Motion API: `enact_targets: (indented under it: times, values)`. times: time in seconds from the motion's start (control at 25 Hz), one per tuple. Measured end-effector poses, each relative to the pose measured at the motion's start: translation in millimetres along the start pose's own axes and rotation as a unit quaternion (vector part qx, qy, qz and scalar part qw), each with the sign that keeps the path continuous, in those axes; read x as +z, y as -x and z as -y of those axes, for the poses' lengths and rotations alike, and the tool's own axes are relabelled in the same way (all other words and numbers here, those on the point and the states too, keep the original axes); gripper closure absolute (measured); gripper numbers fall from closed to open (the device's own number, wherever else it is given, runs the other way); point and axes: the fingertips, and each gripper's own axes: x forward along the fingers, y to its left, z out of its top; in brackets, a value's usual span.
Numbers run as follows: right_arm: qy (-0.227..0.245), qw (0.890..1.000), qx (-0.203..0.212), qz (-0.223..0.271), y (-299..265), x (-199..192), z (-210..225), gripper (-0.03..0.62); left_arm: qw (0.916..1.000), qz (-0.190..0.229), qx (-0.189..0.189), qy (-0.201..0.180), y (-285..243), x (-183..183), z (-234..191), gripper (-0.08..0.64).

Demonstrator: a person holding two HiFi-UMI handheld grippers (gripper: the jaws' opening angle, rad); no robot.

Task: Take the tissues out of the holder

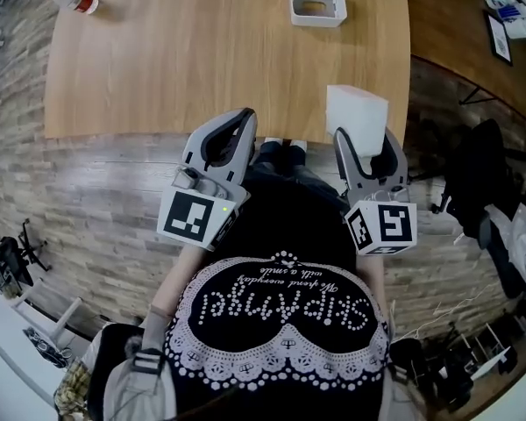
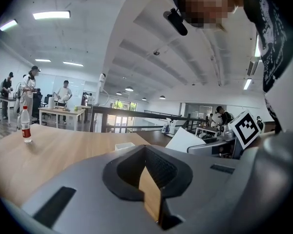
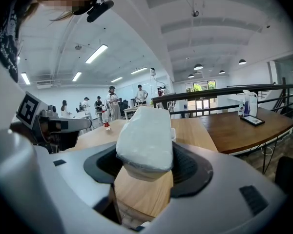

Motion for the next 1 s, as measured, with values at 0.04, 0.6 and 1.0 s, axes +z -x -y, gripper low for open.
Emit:
enact_targets:
  times: [0.04,0.6,1.0]
  values:
    - [0.0,1.0,0.001,0.0,0,0,-1,0.308,1.0,-0.001,-0.001,-0.002,0,0,0,0.554]
    - [-0.002,1.0,0.016,-0.023,-6,-3,-12,0.308,0.9989,-0.009,0.041,-0.021,18,8,-32,0.554]
    - [-0.008,0.999,0.011,-0.029,-7,-6,-11,0.308,0.9985,0.006,0.053,-0.011,19,12,-49,0.554]
